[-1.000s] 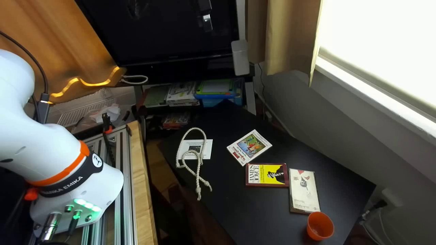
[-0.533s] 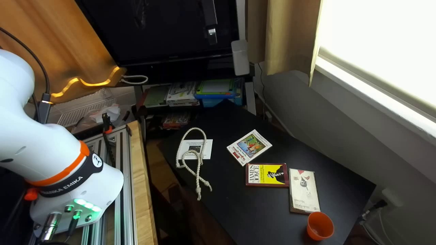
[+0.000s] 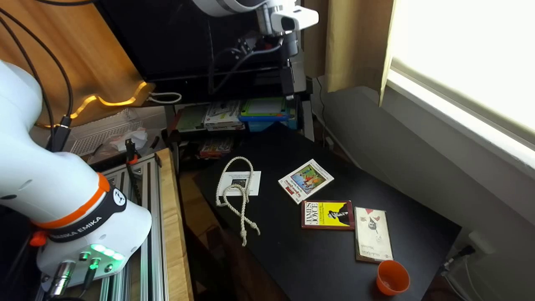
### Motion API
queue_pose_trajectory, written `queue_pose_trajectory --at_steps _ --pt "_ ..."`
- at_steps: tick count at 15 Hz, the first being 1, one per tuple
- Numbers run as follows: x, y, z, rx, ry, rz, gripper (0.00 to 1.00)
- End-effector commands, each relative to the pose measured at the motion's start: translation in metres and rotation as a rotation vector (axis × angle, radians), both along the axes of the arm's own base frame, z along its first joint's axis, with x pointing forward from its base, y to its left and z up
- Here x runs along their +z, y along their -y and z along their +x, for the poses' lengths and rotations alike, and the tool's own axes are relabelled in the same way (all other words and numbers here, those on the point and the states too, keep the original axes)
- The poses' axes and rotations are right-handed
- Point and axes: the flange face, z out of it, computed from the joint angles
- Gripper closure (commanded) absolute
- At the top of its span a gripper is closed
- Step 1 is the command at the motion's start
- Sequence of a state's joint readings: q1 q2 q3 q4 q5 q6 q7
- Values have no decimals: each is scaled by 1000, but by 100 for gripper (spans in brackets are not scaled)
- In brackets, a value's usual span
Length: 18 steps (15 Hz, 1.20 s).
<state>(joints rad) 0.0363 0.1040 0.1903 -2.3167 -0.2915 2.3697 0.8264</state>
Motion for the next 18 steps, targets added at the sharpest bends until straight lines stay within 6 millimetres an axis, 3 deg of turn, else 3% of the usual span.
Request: queue_pose_trajectory --at_steps 1,6,7,10,17,18 --pt "-68 8 9 -75 2 -13 0" --pt "-140 41 20 -153 82 -7 0" --pt "-116 35 15 -134 51 -1 0" --pt "-141 46 18 -151 61 3 0" --pt "-139 41 23 -147 72 4 0" --pt "-147 47 27 -173 73 -3 0"
